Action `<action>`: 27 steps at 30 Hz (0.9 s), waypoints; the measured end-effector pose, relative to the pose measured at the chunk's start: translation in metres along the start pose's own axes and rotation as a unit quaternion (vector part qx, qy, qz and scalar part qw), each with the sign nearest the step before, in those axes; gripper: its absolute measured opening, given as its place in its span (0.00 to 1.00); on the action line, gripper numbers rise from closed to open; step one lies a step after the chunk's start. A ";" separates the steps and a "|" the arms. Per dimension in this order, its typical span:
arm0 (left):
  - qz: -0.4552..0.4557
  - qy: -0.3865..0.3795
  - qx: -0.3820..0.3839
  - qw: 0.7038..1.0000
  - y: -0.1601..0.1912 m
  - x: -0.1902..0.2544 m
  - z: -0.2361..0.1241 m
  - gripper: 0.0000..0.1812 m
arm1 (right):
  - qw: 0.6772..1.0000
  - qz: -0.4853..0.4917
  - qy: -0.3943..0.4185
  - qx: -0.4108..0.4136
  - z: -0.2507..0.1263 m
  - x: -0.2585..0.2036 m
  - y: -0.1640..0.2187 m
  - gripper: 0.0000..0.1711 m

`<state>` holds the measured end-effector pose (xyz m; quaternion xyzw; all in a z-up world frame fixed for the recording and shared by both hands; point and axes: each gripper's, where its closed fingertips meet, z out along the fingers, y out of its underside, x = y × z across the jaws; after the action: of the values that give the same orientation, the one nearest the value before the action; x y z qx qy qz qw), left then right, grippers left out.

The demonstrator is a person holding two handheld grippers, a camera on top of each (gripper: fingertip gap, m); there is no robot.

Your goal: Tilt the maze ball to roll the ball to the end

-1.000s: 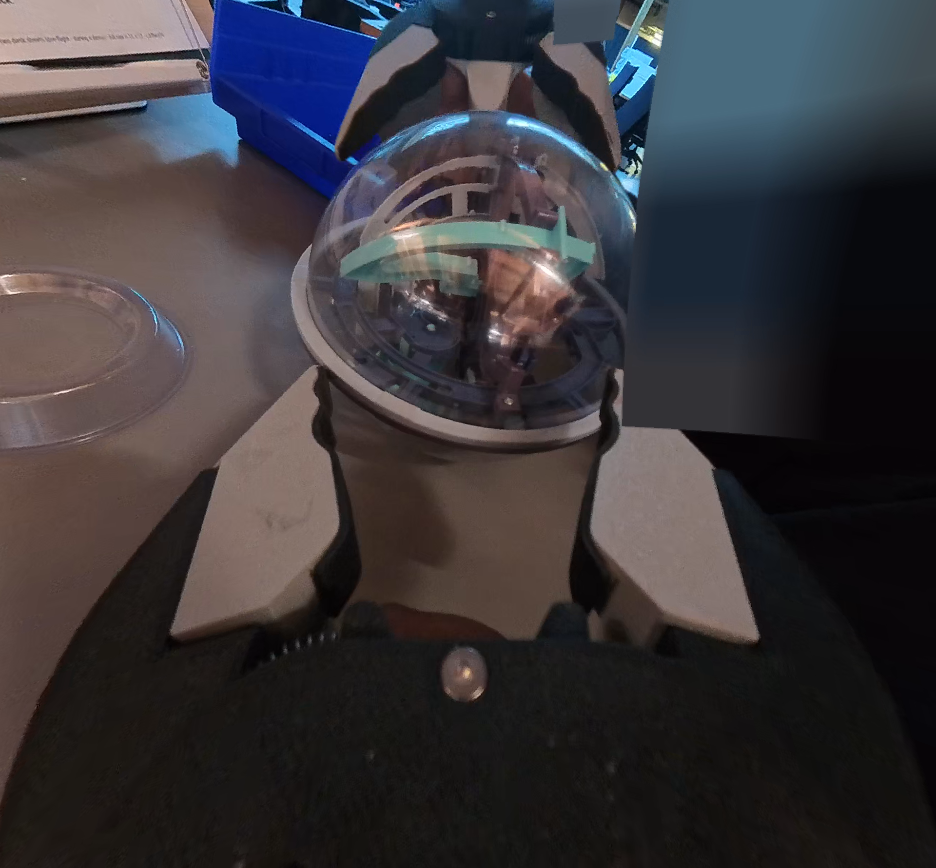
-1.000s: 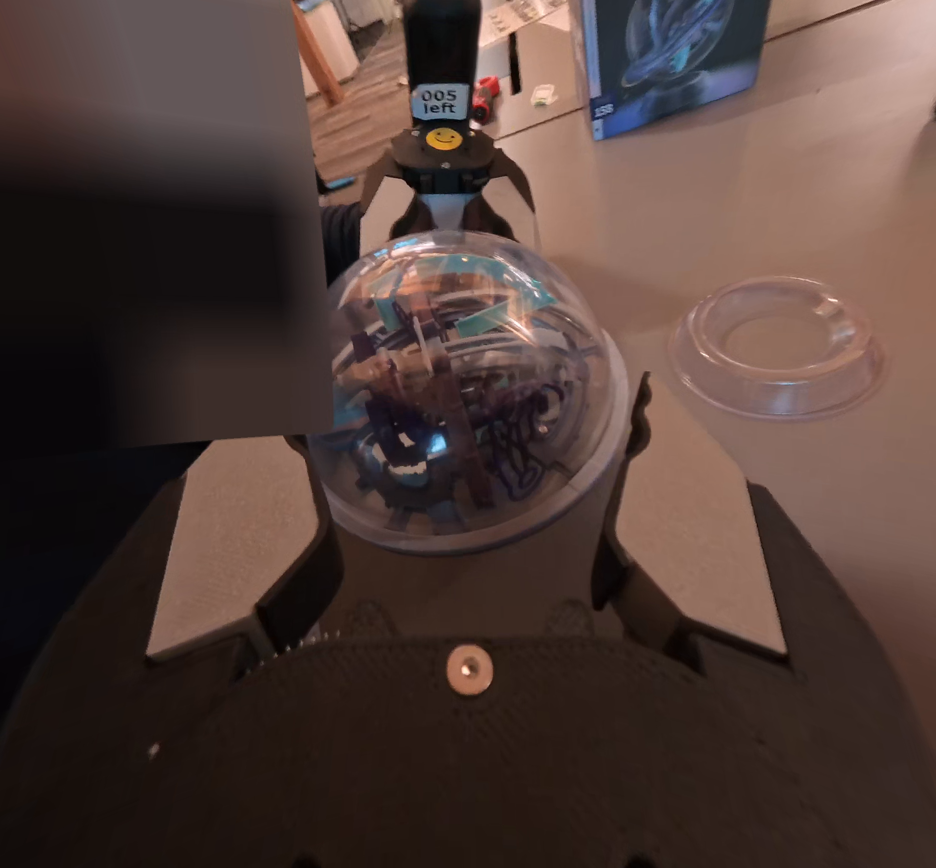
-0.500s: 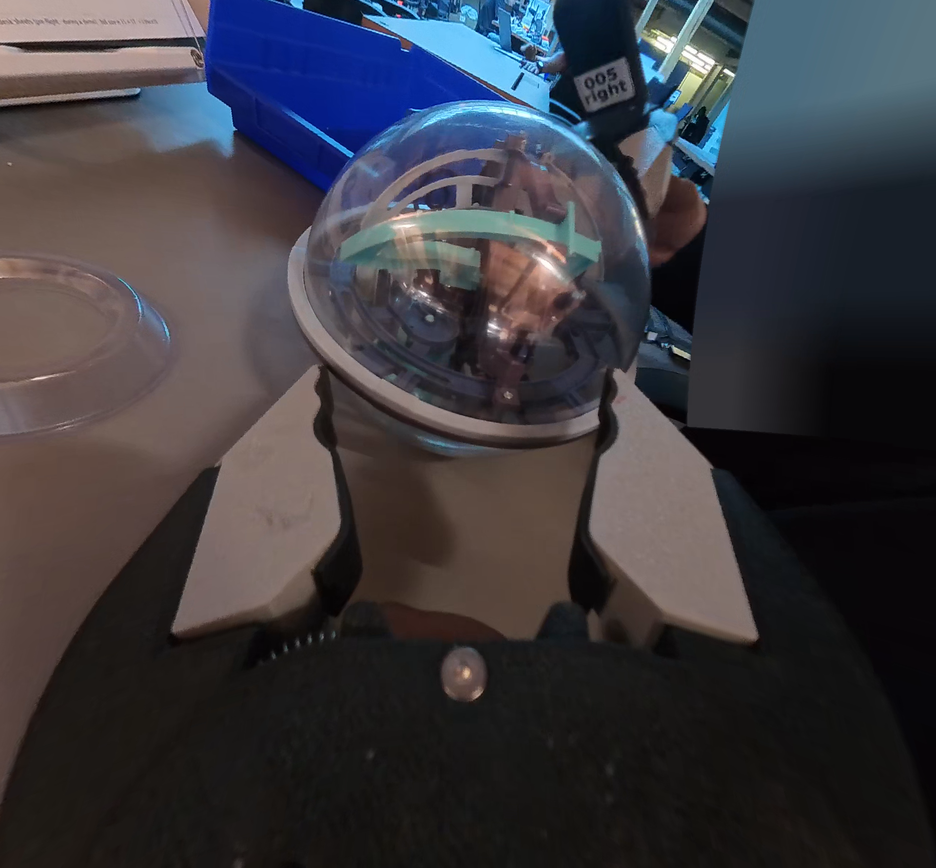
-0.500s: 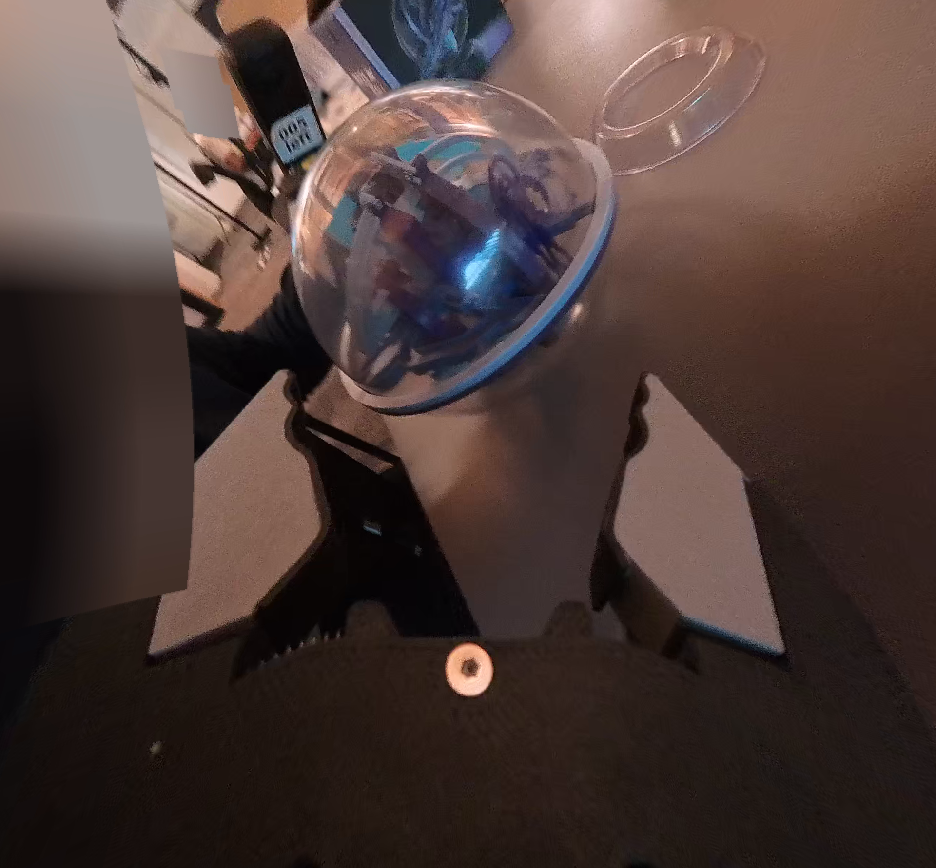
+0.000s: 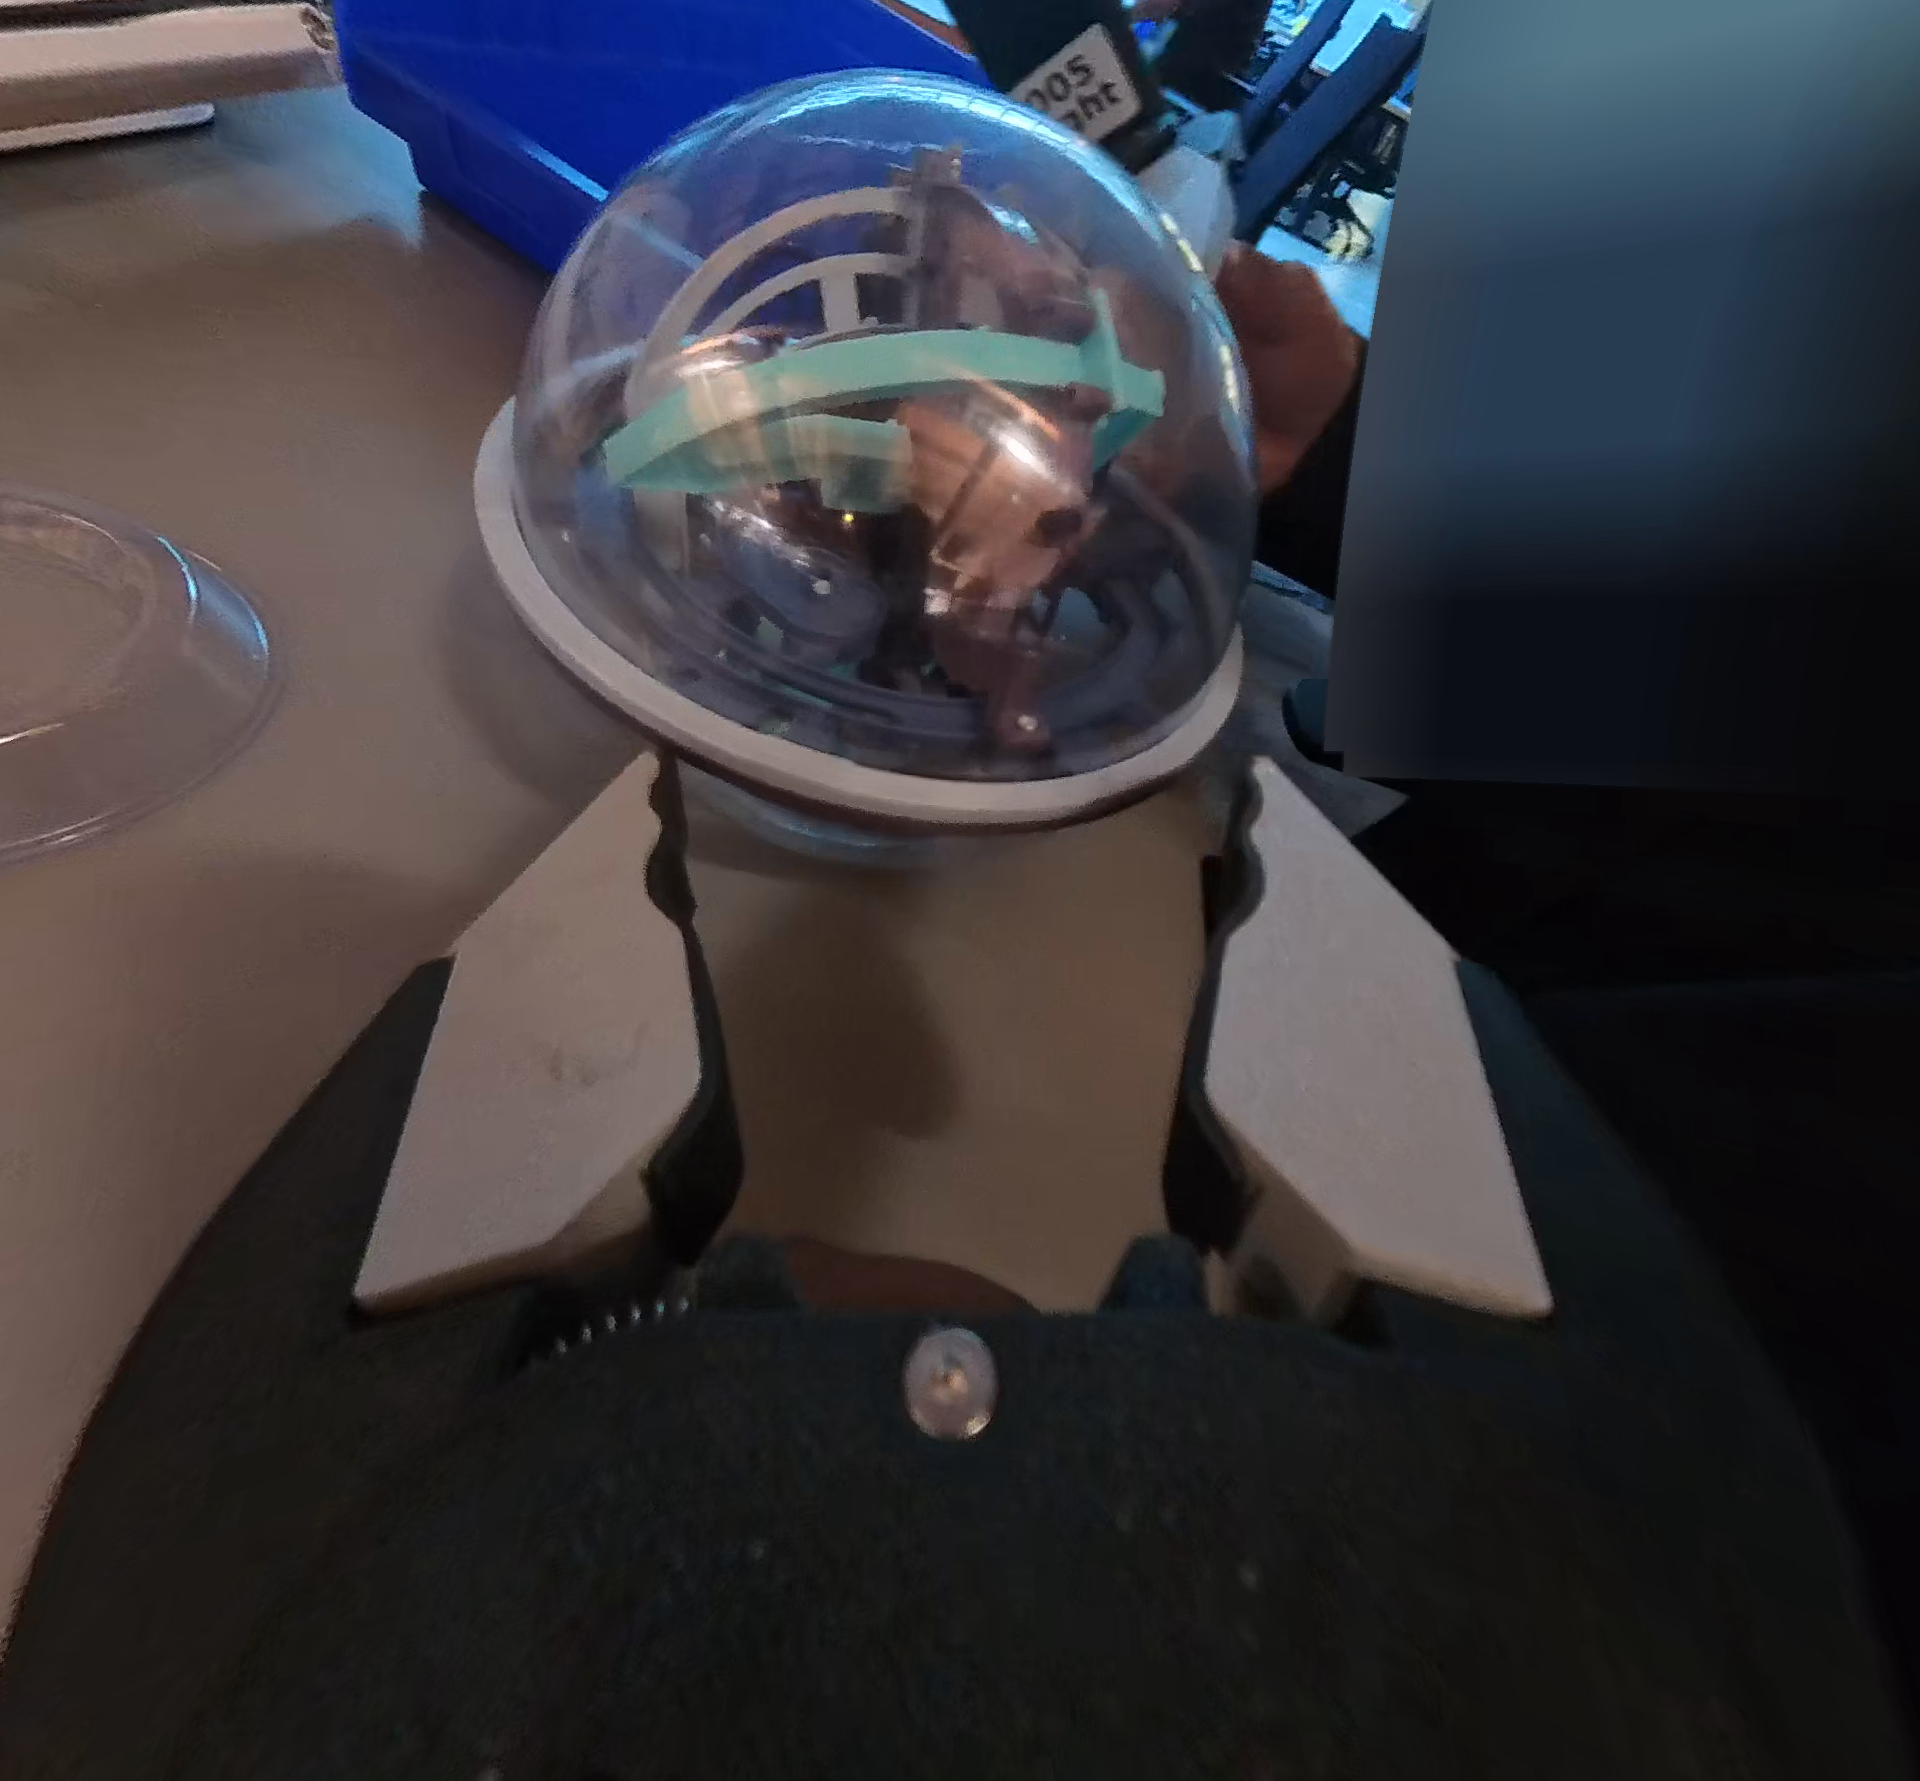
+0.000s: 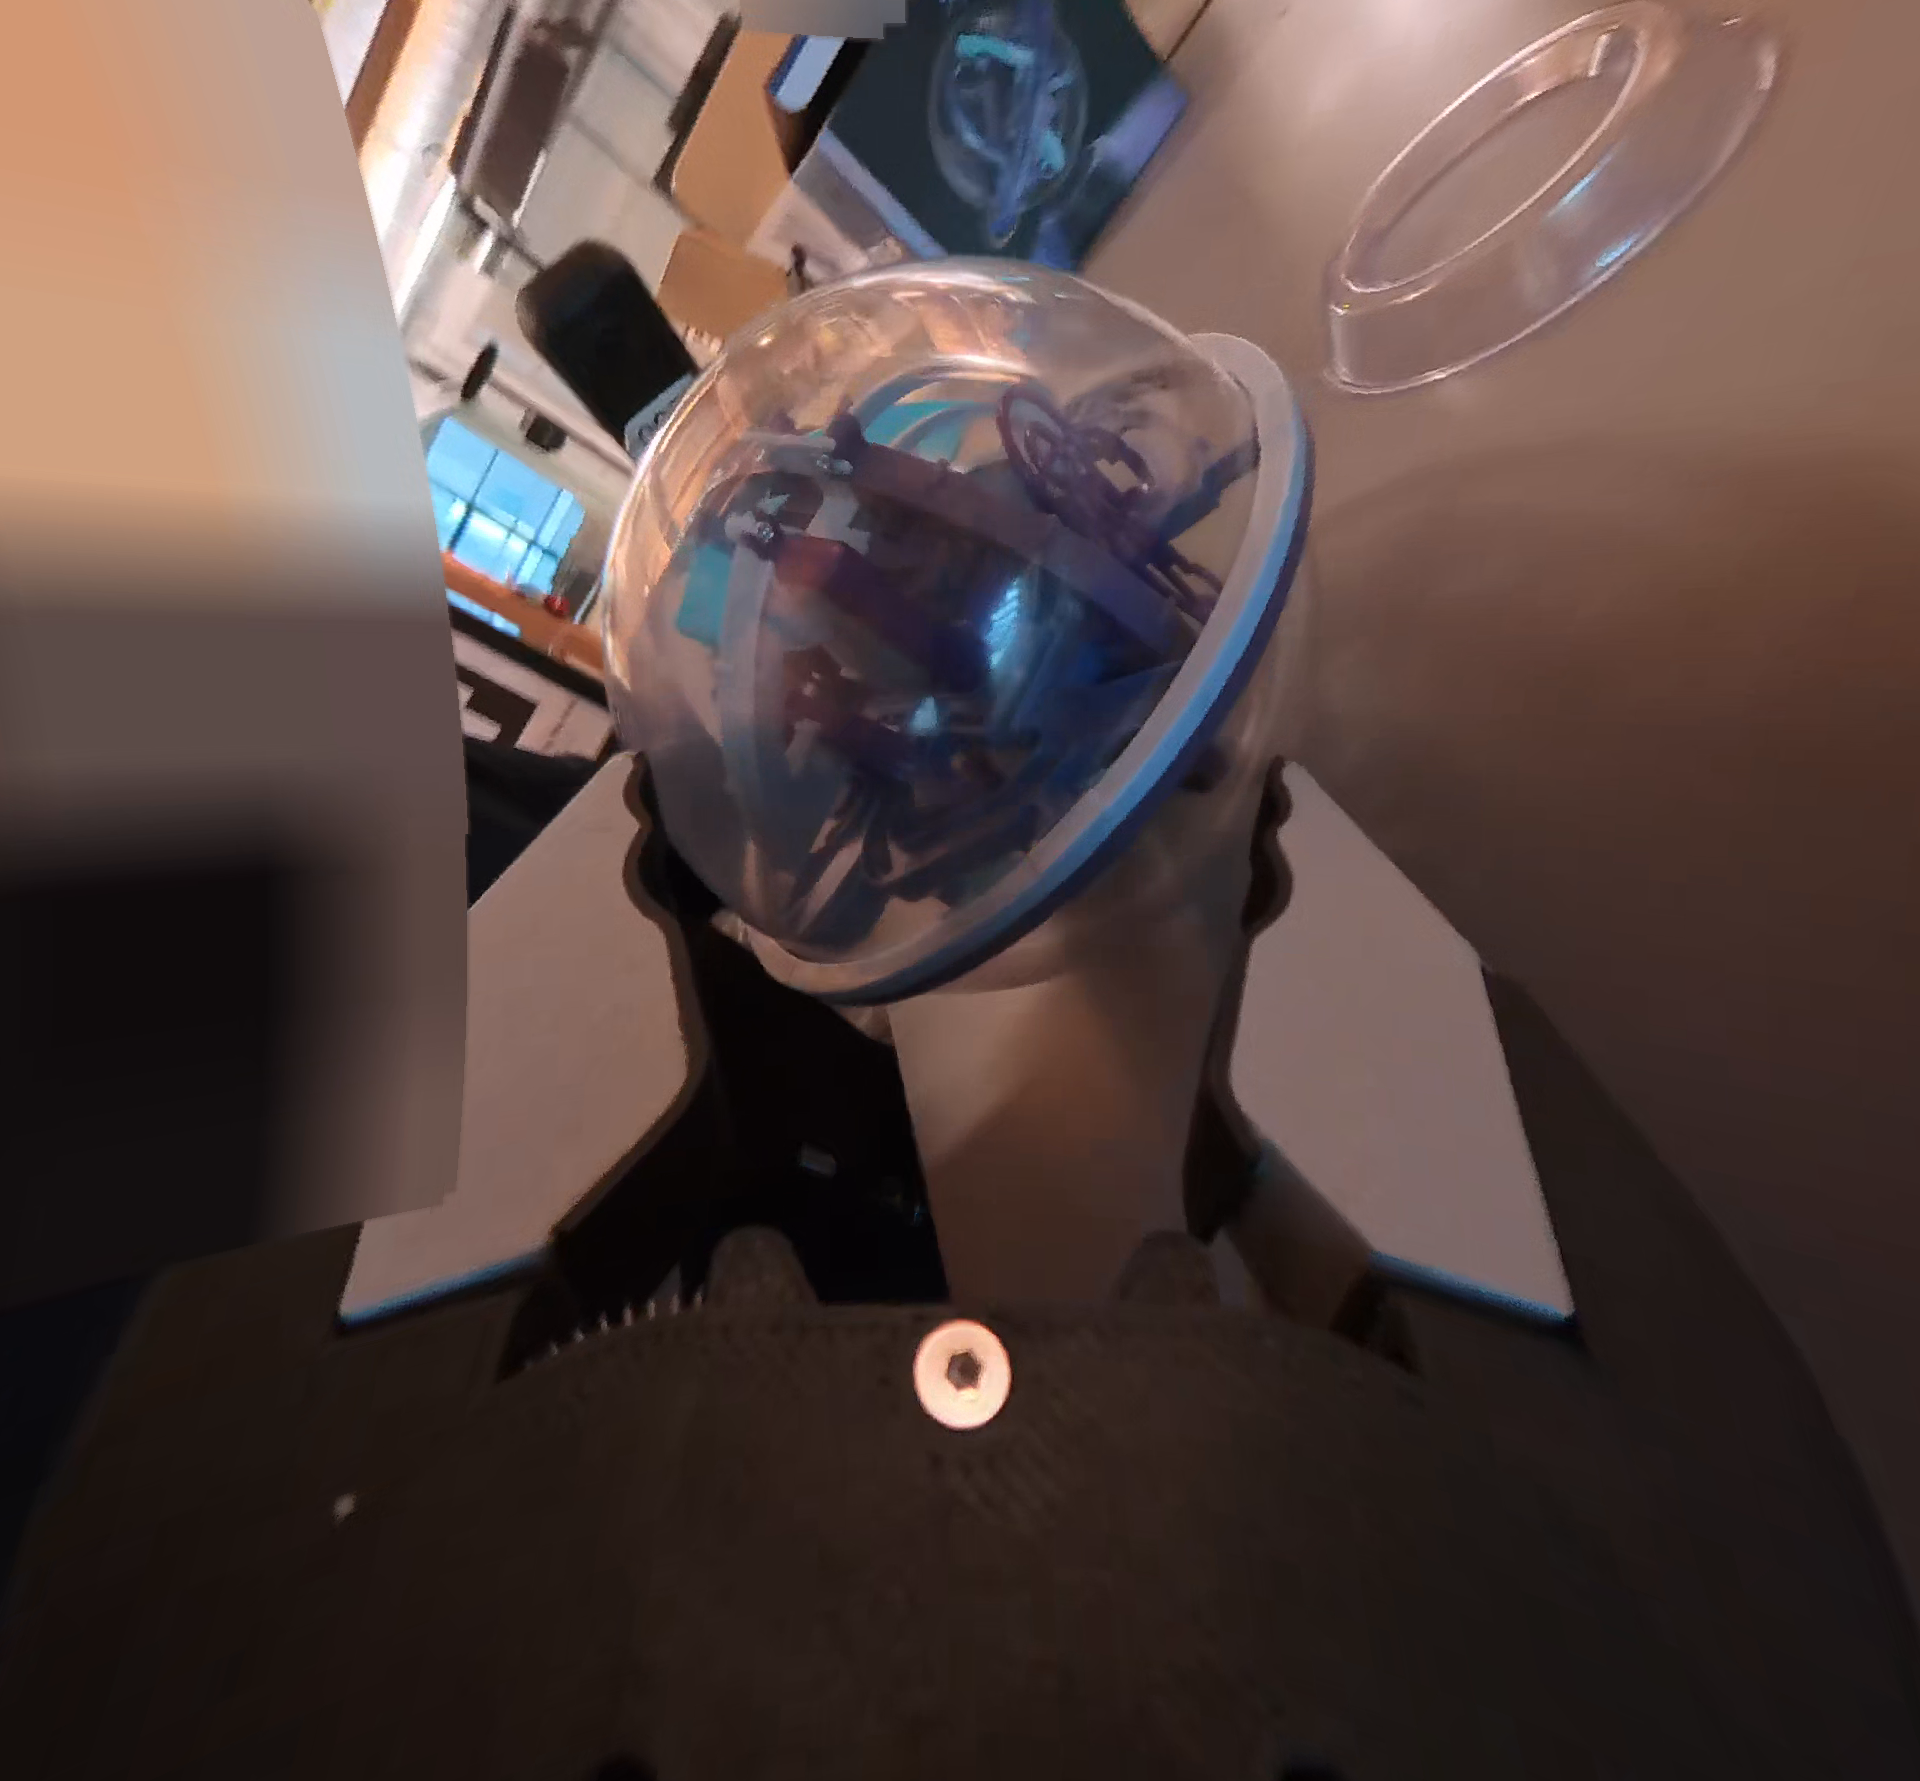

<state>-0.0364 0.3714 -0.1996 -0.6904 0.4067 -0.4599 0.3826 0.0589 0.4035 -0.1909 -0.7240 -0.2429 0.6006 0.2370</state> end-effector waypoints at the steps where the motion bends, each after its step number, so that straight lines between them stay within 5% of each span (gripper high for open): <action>1: -0.003 0.011 0.002 1.000 -0.001 0.001 -0.002 0.56 | 1.000 -0.005 -0.005 -0.007 0.000 0.001 -0.001 0.65; 8: 0.018 0.043 -0.012 0.999 -0.006 -0.016 -0.026 0.52 | 0.999 -0.033 -0.022 -0.026 -0.003 0.005 -0.019 0.61; 14: -0.053 0.058 0.032 0.996 -0.042 -0.052 -0.033 0.54 | 0.998 -0.041 -0.027 -0.046 0.001 0.007 -0.024 0.60; 19: -0.022 0.056 -0.028 0.998 -0.023 -0.045 -0.013 0.54 | 0.998 -0.043 -0.022 -0.047 0.002 0.010 -0.030 0.61; 27: -0.029 0.069 -0.021 0.997 -0.018 -0.032 -0.004 0.54 | 0.999 -0.024 0.012 -0.043 -0.009 0.010 -0.016 0.63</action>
<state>-0.0446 0.4061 -0.1927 -0.6765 0.4211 -0.5087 0.3260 0.0681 0.4211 -0.1869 -0.7347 -0.2831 0.5748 0.2230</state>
